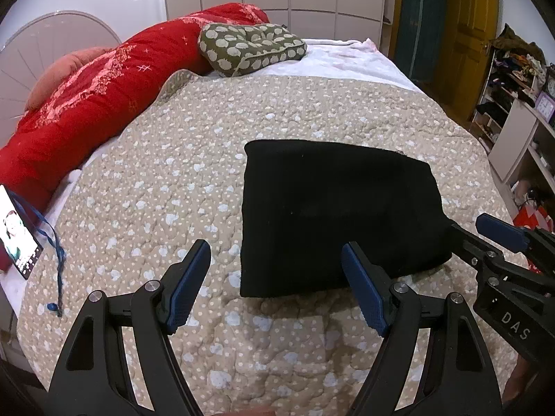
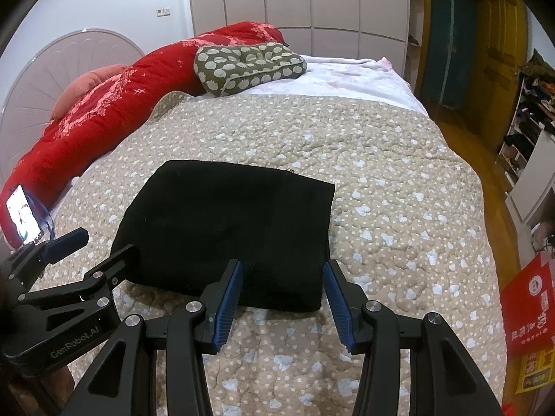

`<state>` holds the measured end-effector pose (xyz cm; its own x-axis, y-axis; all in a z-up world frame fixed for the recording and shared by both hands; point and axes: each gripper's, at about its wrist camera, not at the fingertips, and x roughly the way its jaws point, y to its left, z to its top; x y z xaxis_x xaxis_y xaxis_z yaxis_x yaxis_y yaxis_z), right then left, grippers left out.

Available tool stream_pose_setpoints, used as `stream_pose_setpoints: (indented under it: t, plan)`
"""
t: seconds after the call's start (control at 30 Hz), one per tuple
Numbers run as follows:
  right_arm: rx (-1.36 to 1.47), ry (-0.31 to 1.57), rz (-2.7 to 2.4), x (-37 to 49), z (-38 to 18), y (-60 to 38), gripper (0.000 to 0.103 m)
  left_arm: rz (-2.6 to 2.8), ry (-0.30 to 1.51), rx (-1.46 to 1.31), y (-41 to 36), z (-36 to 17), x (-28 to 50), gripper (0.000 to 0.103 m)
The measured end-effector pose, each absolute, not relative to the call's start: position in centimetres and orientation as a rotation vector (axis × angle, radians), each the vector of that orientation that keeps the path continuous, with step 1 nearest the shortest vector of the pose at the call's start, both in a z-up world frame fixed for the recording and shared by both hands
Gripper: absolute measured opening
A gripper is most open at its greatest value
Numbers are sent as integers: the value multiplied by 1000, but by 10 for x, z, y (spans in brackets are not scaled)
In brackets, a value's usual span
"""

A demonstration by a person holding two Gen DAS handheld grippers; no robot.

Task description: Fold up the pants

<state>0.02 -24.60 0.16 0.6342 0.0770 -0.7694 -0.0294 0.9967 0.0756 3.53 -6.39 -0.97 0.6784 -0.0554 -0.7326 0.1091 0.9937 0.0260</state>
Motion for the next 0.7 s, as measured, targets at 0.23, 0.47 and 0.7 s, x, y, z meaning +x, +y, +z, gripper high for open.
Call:
stream_pose_setpoints:
  t: [0.23,0.47,0.7]
  plan:
    - [48,876,60,-1,5,-244,47,-96,808,82,-68,-5,32,79]
    - [52,867,60,-3,8,-245,47,-95,807,82,-69,-4,31,79]
    - [59,872,61,-4,8,-245,47,-96,810,93,-71,-5,29,79]
